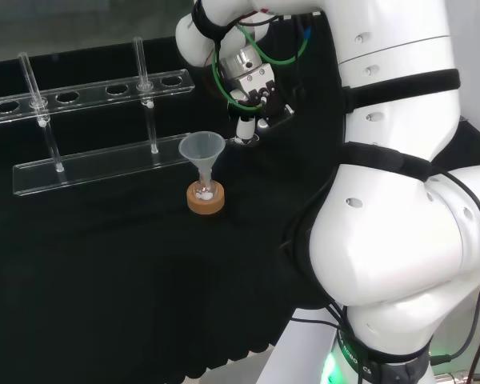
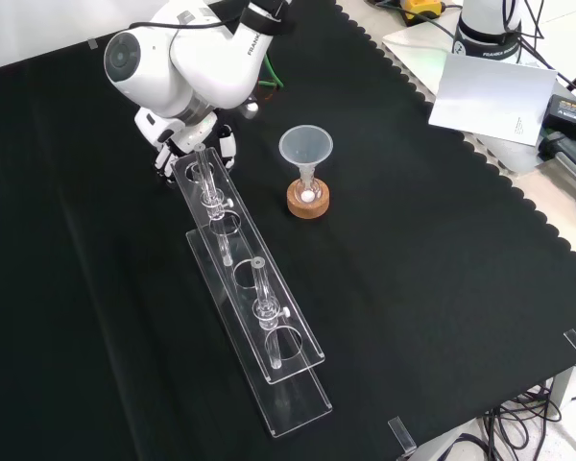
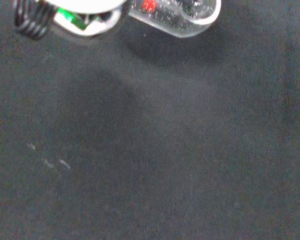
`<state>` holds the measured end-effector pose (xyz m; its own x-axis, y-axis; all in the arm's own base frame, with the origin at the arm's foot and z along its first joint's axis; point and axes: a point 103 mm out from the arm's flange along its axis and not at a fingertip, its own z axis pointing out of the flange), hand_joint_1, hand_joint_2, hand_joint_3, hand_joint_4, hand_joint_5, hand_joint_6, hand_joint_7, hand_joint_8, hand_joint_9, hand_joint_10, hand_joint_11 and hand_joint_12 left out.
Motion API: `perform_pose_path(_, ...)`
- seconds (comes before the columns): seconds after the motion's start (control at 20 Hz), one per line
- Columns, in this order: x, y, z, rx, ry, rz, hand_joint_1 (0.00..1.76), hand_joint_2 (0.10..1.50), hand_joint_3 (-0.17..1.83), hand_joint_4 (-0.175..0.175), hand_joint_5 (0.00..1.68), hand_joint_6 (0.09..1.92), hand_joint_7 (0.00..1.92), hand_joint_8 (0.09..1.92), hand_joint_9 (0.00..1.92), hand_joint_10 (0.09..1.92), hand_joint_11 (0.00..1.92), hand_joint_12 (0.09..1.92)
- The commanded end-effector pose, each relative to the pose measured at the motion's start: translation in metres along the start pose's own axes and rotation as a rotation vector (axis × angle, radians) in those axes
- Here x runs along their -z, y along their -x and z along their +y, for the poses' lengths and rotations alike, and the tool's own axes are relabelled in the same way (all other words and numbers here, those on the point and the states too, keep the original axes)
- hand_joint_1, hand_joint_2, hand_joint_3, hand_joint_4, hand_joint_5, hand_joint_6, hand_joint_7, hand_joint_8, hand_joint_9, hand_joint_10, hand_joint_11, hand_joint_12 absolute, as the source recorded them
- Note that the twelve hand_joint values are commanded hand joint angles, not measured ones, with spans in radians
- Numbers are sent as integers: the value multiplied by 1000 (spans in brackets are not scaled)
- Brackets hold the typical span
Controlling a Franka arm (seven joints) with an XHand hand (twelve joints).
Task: Put the weighing funnel back on the table.
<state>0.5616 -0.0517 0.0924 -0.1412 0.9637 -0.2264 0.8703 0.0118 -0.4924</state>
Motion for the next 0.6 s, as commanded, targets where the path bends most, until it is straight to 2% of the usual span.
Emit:
perform_pose_path(0.05,8,4,-14,20,27,24,879,589,579,-47,367,431,220,693,854,87,526,1235)
perform_pose_path(0.25,21,11,-31,15,83,41,838,578,557,-47,354,309,169,685,790,87,435,1283)
perform_pose_path(0.6,40,21,-70,-9,110,54,826,584,531,-48,384,230,203,677,785,87,422,1290)
